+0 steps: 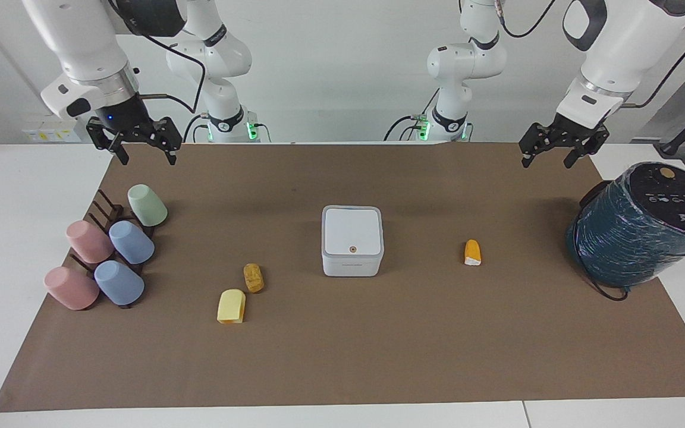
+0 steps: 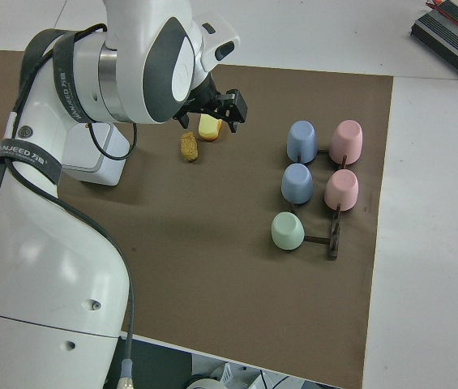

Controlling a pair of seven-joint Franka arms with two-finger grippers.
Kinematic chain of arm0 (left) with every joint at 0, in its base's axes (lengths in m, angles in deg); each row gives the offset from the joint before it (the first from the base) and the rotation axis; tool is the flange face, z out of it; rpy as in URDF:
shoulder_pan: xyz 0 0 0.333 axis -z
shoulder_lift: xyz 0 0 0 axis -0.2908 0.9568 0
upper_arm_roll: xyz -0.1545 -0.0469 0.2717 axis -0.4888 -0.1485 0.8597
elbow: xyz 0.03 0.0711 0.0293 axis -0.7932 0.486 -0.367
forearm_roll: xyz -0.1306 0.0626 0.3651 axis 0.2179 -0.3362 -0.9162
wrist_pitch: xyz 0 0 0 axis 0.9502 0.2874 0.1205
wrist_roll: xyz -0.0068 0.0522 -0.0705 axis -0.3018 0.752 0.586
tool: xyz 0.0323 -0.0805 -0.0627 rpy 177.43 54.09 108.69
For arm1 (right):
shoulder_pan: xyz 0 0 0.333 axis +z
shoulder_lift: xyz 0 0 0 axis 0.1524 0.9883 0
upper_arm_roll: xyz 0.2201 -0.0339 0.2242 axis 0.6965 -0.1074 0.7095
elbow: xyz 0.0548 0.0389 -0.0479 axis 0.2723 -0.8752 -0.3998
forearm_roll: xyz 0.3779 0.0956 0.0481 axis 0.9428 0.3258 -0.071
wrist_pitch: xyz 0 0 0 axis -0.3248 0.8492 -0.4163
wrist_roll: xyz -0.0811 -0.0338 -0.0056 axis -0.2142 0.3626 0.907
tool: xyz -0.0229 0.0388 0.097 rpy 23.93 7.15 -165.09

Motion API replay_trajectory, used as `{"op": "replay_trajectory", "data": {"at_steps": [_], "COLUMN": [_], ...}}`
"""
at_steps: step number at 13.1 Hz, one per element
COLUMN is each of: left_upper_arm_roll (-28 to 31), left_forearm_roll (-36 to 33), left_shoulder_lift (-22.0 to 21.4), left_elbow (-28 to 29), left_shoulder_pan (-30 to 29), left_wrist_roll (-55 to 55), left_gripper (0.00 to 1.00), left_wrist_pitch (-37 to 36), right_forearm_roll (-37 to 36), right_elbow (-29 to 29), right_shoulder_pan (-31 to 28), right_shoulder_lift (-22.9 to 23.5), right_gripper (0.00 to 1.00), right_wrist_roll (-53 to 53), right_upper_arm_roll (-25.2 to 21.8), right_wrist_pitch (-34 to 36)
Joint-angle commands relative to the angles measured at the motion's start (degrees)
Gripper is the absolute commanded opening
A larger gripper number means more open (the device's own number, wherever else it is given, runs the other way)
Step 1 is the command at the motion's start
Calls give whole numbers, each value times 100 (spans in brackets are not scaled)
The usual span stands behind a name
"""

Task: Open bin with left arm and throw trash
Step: 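Reach the left gripper to the bin lid while the right gripper reaches the cork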

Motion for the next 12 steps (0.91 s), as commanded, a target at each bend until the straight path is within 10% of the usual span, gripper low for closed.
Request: {"op": "replay_trajectory", "data": {"at_steps": [1, 12], "left_upper_arm_roll": [-3, -3], "left_forearm_roll": [-50, 741], "left_shoulder_lift": [-253, -368], "left_elbow": [355, 934], "left_shoulder_pan": [251, 1348], "left_wrist_roll": [363, 4511], "left_gripper": [6, 0], "left_wrist_pitch": [155, 927], "right_forearm_roll": [73, 328], "right_elbow": [-307, -1353], "right_shoulder_pan": [0, 378], "right_shoulder_lift": [-124, 508], "right_gripper": [100, 100], "right_wrist_roll": [-134, -169], "right_upper_arm_roll": [12, 21], "right_wrist_pitch": [-344, -2373]}}
